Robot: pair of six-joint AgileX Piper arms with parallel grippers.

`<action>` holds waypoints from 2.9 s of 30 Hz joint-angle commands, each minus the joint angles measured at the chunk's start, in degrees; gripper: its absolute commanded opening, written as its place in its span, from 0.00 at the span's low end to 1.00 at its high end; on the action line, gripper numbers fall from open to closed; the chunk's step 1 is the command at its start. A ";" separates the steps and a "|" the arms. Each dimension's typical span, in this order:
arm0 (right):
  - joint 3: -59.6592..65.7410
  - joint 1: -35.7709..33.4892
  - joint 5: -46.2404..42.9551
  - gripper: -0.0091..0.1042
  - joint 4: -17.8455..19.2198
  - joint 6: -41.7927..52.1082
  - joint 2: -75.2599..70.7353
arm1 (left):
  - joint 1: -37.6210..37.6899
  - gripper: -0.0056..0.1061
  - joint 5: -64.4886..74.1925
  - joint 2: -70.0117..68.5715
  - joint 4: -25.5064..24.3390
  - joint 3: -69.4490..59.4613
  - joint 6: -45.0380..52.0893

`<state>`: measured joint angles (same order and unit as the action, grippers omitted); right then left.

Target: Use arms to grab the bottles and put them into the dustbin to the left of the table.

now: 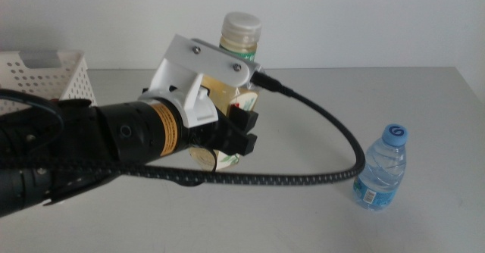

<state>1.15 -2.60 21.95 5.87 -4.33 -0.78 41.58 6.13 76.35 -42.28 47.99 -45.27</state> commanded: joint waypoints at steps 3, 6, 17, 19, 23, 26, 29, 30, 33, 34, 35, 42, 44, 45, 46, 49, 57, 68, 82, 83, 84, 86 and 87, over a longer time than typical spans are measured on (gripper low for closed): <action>-0.03 0.30 -3.55 0.67 0.66 0.73 -1.26 | -0.17 0.06 3.50 -3.44 -0.29 8.38 -1.23; -0.03 0.30 -3.55 0.67 0.66 0.73 -1.26 | -1.72 0.06 8.13 -3.79 7.49 12.12 6.38; -0.03 0.30 -3.55 0.67 0.66 0.73 -1.26 | -17.35 0.06 29.95 -3.85 62.86 28.17 65.61; -0.03 0.30 -3.55 0.67 0.66 0.73 -1.26 | -21.68 0.06 33.94 -3.78 62.95 29.87 65.85; -0.03 0.30 -3.55 0.67 0.66 0.73 -1.26 | -29.57 0.06 39.69 -2.75 59.58 32.40 65.78; -0.03 0.30 -3.55 0.67 0.66 0.73 -1.26 | -34.99 0.06 43.10 -1.11 59.03 34.46 65.78; -0.03 0.30 -3.55 0.67 0.66 0.73 -1.26 | -39.99 0.06 46.80 1.03 58.98 36.95 65.92; -0.03 0.30 -3.55 0.67 0.66 0.73 -1.26 | -41.53 0.06 48.25 2.03 58.98 38.12 66.05; -0.03 0.30 -3.55 0.67 0.66 0.73 -1.26 | -45.61 0.06 53.59 5.27 58.85 42.33 66.44; -0.03 0.30 -3.55 0.67 0.66 0.73 -1.26 | -46.77 0.06 55.29 6.53 58.84 43.78 66.69; -0.03 0.30 -3.55 0.67 0.66 0.73 -1.26 | -48.22 0.06 57.19 7.80 58.70 45.63 67.11; -0.03 0.30 -3.55 0.67 0.66 0.73 -1.26 | -56.50 0.06 65.20 16.98 57.76 54.88 67.66; -0.03 0.30 -3.55 0.67 0.66 0.73 -1.26 | -57.75 0.06 65.10 19.58 57.76 55.22 67.66; -0.03 0.30 -3.55 0.67 0.66 0.73 -1.26 | -58.26 0.06 65.00 20.86 57.87 55.22 67.66; -0.03 0.30 -3.55 0.67 0.66 0.73 -1.26 | -58.34 0.06 65.00 21.89 57.75 55.22 67.66; -0.03 0.30 -3.55 0.67 0.66 0.73 -1.26 | -58.27 0.06 64.95 25.48 55.57 55.22 67.66; -0.03 0.30 -3.55 0.67 0.66 0.73 -1.26 | -58.27 0.06 65.71 32.52 53.43 54.92 67.46; -0.03 0.30 -3.55 0.67 0.66 0.73 -1.26 | -58.27 0.36 66.62 36.92 50.72 54.75 67.46; -0.03 0.30 -3.55 0.67 0.66 0.73 -1.26 | -57.21 0.87 69.30 32.73 52.39 54.93 62.46; -0.03 0.30 -3.55 0.67 0.66 0.73 -1.26 | -56.72 0.86 69.30 31.67 52.39 54.93 62.46; -0.03 0.30 -3.55 0.67 0.66 0.73 -1.26 | -56.10 0.85 69.30 30.49 52.46 54.93 62.54; -0.03 0.30 -3.55 0.67 0.66 0.73 -1.26 | -54.44 0.84 69.30 27.93 52.46 54.93 63.01; -0.03 0.30 -3.55 0.67 0.66 0.73 -1.26 | -53.30 0.83 68.89 26.63 52.38 54.87 62.64</action>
<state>1.15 -2.60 21.95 5.87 -4.33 -0.78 -13.49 70.52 108.68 8.66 100.94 18.19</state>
